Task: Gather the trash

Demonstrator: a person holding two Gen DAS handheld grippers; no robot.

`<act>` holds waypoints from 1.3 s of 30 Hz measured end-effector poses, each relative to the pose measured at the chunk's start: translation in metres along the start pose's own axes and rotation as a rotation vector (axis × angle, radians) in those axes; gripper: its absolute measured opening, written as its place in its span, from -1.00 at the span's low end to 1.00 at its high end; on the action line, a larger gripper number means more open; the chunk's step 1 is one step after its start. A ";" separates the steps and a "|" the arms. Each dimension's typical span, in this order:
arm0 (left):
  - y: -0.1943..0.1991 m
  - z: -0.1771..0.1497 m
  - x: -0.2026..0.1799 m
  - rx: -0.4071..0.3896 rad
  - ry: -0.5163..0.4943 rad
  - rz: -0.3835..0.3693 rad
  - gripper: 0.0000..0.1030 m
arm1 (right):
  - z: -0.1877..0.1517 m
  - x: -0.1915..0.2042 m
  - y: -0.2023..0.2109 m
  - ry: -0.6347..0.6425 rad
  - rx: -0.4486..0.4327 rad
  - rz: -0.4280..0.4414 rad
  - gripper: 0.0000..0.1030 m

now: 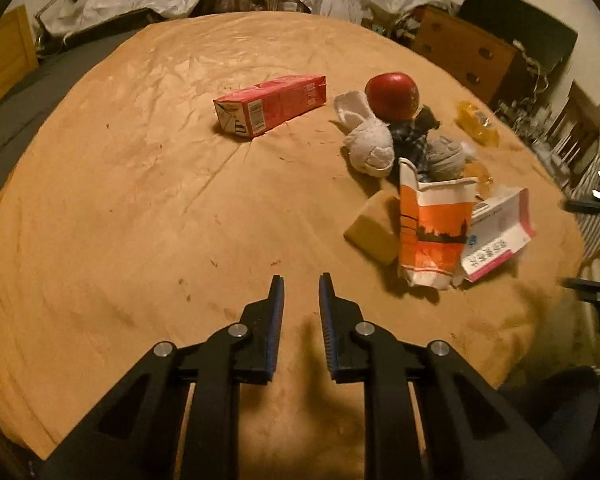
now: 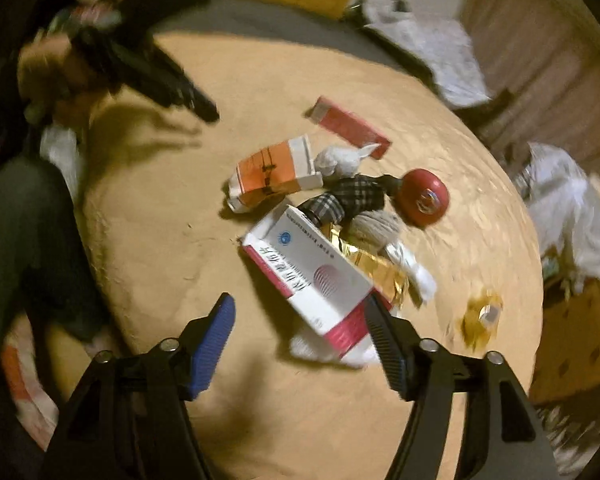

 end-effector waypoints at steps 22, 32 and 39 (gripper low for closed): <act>-0.023 0.006 -0.086 -0.121 -0.042 -0.058 0.52 | 0.009 -0.018 -0.017 -0.235 0.033 0.003 -0.96; -0.026 0.010 -0.067 -0.126 -0.011 0.000 0.52 | 0.004 0.008 -0.035 -0.277 0.081 0.163 0.03; -0.017 0.001 -0.048 -0.118 -0.005 0.021 0.52 | 0.020 0.015 -0.063 -0.300 0.101 0.170 0.26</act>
Point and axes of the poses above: each gripper's, at about its wrist camera, not at the fingertips, and y roughly against the way its jaws point, x to its left, z to its top, the point moved 5 cm from there along -y, roughly the way its jaws point, and after that the axes turned 9 degrees about -y, right-handed, at the moved point
